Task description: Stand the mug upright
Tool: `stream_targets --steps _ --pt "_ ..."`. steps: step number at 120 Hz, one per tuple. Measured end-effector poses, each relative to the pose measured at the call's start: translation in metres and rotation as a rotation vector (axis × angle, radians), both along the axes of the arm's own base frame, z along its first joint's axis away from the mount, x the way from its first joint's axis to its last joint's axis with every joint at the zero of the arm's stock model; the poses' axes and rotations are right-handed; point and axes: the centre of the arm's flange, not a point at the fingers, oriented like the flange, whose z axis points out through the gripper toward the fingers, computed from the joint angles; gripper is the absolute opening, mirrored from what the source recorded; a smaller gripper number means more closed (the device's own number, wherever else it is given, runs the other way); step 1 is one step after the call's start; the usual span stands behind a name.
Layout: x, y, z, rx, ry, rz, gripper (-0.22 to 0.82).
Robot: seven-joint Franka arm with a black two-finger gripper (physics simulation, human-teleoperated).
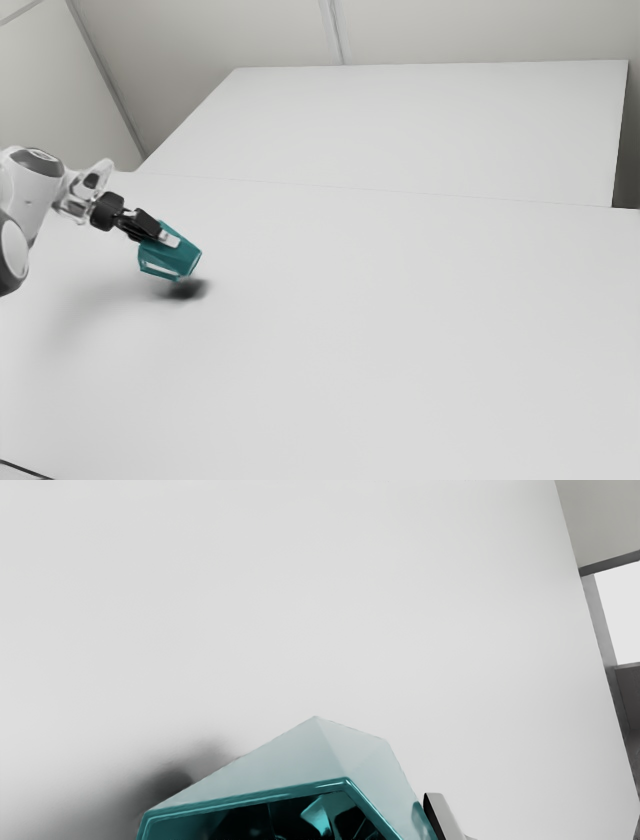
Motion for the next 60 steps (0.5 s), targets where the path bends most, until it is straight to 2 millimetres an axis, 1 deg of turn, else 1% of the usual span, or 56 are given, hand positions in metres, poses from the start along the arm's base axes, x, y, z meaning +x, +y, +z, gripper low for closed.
stream_targets --steps 9,17,24,35,46,53,60 --pt "0.011 -0.026 0.024 0.024 -0.030 -0.038 -0.16" --pt "0.022 -0.058 0.043 0.061 -0.051 -0.089 -0.16" --pt "0.027 -0.087 0.053 0.100 -0.054 -0.133 -0.17" --pt "0.021 -0.132 0.059 0.179 -0.039 -0.201 -0.17" --pt "0.012 -0.172 0.071 0.296 -0.044 -0.275 -0.17" --pt "0.005 -0.194 0.080 0.370 -0.055 -0.315 -0.18" --pt "0.000 -0.210 0.092 0.442 -0.074 -0.346 -0.18"
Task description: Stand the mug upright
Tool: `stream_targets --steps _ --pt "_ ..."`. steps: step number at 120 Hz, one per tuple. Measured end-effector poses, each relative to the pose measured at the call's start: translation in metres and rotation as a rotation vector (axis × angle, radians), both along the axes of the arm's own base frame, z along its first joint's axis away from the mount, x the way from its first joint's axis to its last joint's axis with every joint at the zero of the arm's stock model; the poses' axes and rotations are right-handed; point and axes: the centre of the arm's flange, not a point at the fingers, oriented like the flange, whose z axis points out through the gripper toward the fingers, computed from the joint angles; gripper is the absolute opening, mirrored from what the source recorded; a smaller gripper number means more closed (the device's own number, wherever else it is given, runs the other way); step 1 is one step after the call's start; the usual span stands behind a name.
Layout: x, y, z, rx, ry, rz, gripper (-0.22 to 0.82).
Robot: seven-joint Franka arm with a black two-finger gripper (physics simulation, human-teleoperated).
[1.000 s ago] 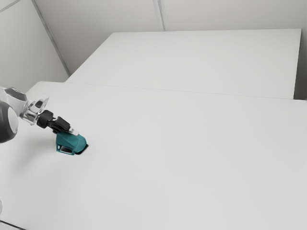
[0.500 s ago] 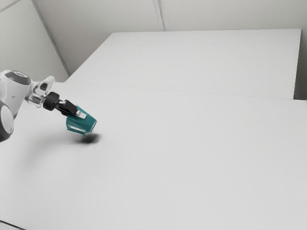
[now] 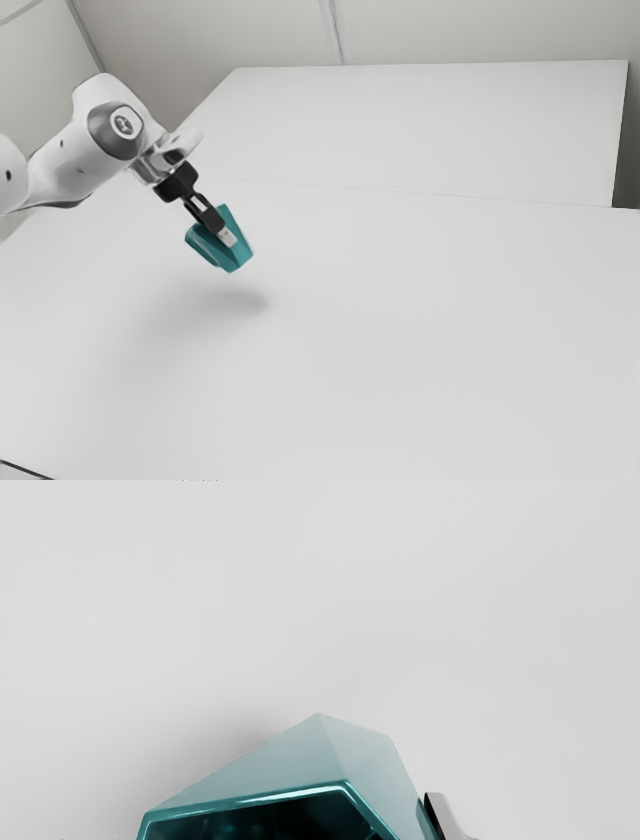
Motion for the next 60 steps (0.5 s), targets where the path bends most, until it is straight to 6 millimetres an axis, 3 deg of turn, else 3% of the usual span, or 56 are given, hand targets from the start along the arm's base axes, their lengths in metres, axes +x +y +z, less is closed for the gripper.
stream_targets --steps 14,29,60 --pt "-0.013 -0.025 0.014 0.134 -0.028 -0.056 -0.18" --pt "-0.031 -0.047 0.008 0.262 -0.031 -0.101 -0.18" --pt "-0.036 -0.024 -0.005 0.454 -0.074 -0.033 -0.18"
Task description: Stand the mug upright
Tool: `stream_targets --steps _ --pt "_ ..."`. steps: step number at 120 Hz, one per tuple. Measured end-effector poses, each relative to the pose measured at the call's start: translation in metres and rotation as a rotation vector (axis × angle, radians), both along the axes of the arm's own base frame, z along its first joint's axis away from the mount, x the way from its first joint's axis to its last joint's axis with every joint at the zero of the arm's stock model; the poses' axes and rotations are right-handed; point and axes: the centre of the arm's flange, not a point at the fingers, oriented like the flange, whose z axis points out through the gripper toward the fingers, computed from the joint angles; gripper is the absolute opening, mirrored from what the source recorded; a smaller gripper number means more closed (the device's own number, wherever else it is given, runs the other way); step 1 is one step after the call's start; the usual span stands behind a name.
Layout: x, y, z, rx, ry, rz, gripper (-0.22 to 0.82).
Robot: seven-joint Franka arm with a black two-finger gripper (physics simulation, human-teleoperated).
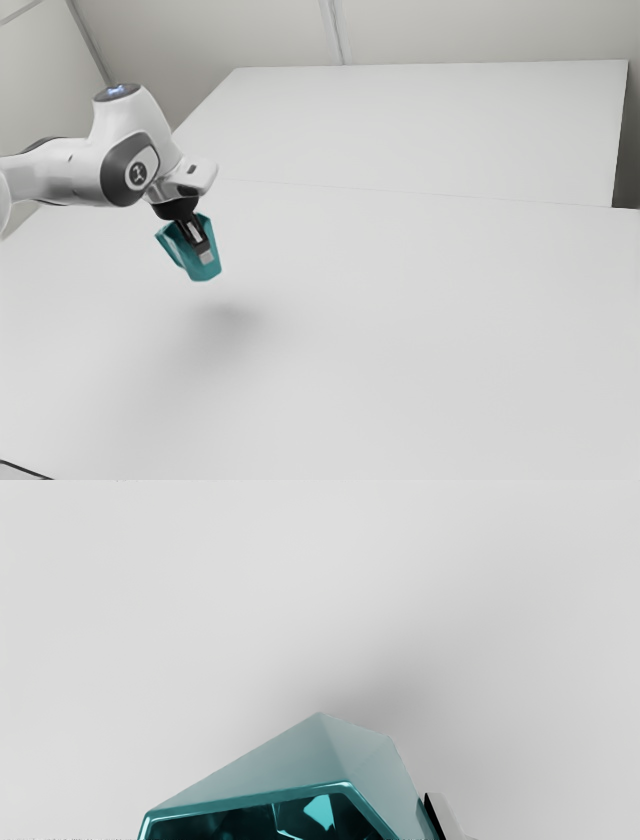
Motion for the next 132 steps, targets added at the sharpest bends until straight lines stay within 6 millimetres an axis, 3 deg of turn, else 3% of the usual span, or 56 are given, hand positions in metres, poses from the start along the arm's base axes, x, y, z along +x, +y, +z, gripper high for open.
stream_targets --steps 31,89,132 --pt "0.003 -0.006 -0.019 0.049 -0.068 0.045 -0.18" --pt "0.005 -0.016 -0.077 0.079 -0.104 0.104 -0.18" --pt "0.006 -0.014 -0.103 0.085 -0.112 0.144 -0.18"
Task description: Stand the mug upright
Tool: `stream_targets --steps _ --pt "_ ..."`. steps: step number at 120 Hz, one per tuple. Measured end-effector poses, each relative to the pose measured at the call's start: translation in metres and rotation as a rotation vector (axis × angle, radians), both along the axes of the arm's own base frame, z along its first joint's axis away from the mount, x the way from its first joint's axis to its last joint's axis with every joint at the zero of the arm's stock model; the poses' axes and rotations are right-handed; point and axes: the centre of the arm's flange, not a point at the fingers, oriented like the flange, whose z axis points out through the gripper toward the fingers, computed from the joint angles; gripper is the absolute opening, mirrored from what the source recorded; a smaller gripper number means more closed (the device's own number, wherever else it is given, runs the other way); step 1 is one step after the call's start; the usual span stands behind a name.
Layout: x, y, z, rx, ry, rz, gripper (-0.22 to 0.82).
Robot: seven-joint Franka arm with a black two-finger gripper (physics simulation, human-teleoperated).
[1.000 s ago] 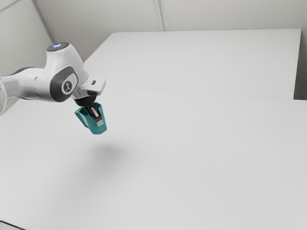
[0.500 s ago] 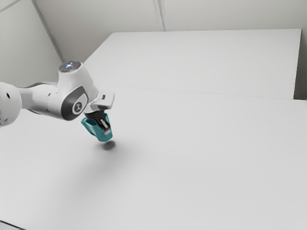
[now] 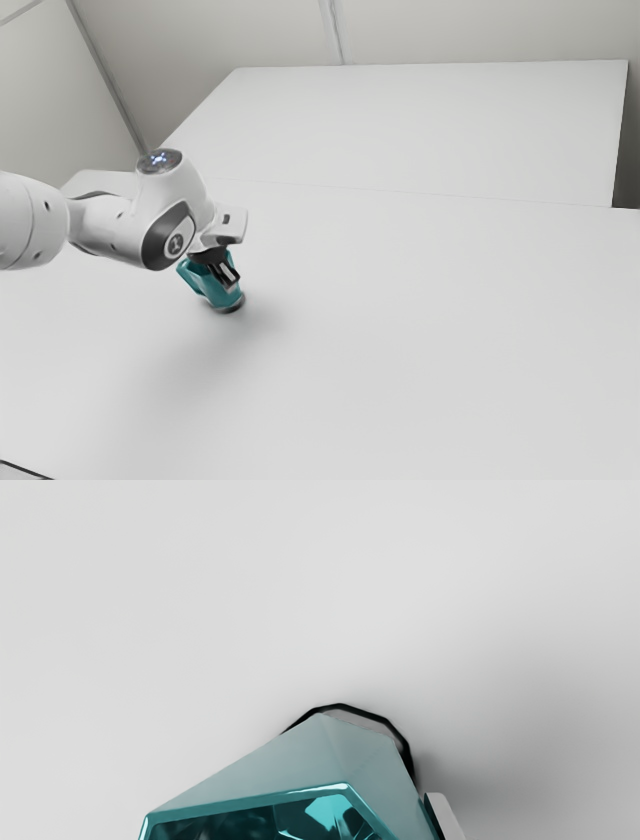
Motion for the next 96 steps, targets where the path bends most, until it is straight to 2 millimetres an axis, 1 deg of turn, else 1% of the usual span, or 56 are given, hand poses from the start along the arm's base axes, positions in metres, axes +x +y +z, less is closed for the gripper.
stream_targets --steps 11,52,96 --pt "0.0007 -0.0001 -0.0029 0.000 -0.003 0.007 -0.18" --pt "0.0006 -0.0006 -0.0040 -0.004 -0.010 0.026 -0.18" --pt "-0.0002 0.0005 -0.0043 -0.011 -0.003 0.032 -0.09"
